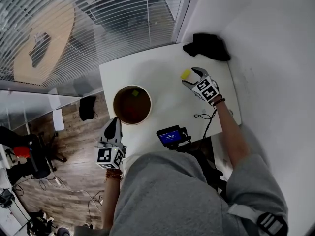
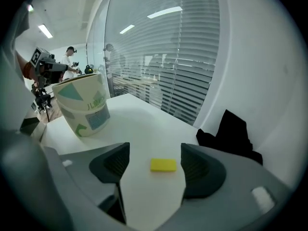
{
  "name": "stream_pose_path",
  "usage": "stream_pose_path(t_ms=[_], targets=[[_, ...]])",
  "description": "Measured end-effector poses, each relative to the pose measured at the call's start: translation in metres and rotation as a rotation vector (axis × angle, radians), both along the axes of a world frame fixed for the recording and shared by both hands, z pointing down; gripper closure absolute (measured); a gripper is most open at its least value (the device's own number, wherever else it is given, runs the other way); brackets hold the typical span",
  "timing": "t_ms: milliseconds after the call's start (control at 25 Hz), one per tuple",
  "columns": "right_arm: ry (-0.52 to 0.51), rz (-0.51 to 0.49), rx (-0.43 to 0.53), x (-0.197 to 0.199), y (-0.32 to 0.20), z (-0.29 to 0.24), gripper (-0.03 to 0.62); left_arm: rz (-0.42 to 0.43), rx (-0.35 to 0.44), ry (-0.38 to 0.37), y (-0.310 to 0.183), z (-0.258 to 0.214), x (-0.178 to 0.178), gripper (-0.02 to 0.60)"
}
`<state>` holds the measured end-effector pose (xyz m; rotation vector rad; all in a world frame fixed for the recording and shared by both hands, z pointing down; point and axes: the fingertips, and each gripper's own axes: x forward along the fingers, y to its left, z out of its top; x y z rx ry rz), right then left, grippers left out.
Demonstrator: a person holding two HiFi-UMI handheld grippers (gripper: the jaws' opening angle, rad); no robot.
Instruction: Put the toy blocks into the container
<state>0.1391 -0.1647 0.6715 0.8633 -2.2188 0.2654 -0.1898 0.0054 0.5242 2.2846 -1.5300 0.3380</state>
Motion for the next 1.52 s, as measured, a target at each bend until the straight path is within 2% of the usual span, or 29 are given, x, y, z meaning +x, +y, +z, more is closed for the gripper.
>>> stream_pose_path(t_ms=[200, 440, 680, 1280, 1520], targets=[[0.003, -0.001, -0.094, 0.001, -0.006, 0.027, 0.255, 0.0, -0.004, -0.007, 0.0, -0.002, -0.002, 0.574], [0.01, 0.018, -0.158, 0.004, -0.017, 0.053, 0.255, -0.005, -0.016, -0.014, 0.001, 0.0, -0.006, 0.574], [-0.008, 0.088, -0.218, 0.011, -0.024, 0.07, 0.255, -0.008, -0.024, -0.018, 0.002, 0.001, -0.007, 0.574], [0.015, 0.15, -0.251, 0.015, -0.022, 0.095, 0.256, -0.013, -0.032, -0.011, -0.002, 0.002, -0.006, 0.574], [0.021, 0.164, -0.243, 0.012, -0.019, 0.091, 0.309, -0.005, -0.03, -0.004, -0.004, 0.001, -0.003, 0.574]])
